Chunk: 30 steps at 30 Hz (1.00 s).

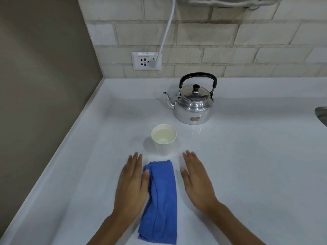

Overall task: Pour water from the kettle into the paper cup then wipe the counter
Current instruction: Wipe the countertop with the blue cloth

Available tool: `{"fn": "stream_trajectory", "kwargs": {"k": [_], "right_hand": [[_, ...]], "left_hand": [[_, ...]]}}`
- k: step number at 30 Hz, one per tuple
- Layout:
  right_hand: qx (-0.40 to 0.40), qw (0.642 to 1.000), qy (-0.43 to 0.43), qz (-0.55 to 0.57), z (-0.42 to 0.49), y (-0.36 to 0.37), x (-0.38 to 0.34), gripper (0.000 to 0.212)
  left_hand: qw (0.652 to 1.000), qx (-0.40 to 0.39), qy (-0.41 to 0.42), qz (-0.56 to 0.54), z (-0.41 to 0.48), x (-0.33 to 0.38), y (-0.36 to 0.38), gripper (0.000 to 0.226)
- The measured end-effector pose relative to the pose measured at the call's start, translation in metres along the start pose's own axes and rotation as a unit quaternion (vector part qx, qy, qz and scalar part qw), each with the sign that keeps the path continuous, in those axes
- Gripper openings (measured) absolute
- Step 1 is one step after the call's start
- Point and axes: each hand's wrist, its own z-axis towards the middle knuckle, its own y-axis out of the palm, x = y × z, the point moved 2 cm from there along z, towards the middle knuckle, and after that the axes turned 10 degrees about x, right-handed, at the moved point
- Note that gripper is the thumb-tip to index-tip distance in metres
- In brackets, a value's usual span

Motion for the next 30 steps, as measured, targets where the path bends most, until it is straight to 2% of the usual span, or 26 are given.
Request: {"fn": "stream_trajectory", "kwargs": {"k": [2, 4, 6, 9, 12, 15, 16, 18, 21, 26, 28, 30], "right_hand": [[0.01, 0.997, 0.014, -0.08, 0.022, -0.007, 0.023, 0.048], [0.006, 0.993, 0.012, -0.119, 0.04, -0.003, 0.029, 0.049], [0.002, 0.991, 0.007, -0.135, 0.05, 0.007, 0.028, 0.049], [-0.004, 0.984, 0.007, -0.179, 0.055, 0.018, 0.029, 0.05], [0.002, 0.98, 0.007, -0.197, 0.053, 0.022, 0.033, 0.051], [0.009, 0.976, 0.003, -0.215, 0.052, 0.025, 0.032, 0.052], [0.01, 0.975, 0.003, -0.221, 0.052, 0.026, 0.031, 0.052], [0.01, 0.975, 0.004, -0.224, 0.053, 0.027, 0.03, 0.052], [0.01, 0.974, 0.007, -0.225, 0.053, 0.027, 0.031, 0.053], [0.007, 0.973, 0.004, -0.232, 0.053, 0.026, 0.033, 0.054], [0.009, 0.972, 0.0, -0.233, 0.052, 0.026, 0.031, 0.064], [0.01, 0.974, -0.004, -0.227, 0.051, 0.025, 0.031, 0.084]], "left_hand": [[0.998, -0.023, 0.046, 0.03, -0.018, 0.02, 0.014, 0.057], [0.988, -0.03, 0.092, 0.121, -0.032, 0.038, 0.024, 0.056], [0.977, -0.087, 0.077, 0.18, -0.035, 0.049, 0.021, 0.065], [0.964, -0.1, 0.091, 0.23, -0.034, 0.035, 0.012, 0.066], [0.962, -0.085, 0.103, 0.24, -0.021, 0.003, -0.002, 0.064], [0.969, -0.059, 0.059, 0.231, 0.018, -0.03, -0.016, 0.067], [0.972, -0.052, 0.036, 0.225, 0.035, -0.038, -0.016, 0.062], [0.975, -0.042, 0.008, 0.22, 0.069, -0.042, -0.003, 0.052], [0.977, -0.015, -0.003, 0.213, 0.093, -0.025, 0.021, 0.052], [0.986, -0.01, 0.047, 0.161, 0.069, -0.038, 0.026, 0.053], [0.986, -0.013, 0.068, 0.154, 0.077, -0.051, 0.022, 0.052], [0.984, -0.009, 0.062, 0.165, 0.102, -0.061, 0.018, 0.051]]}}
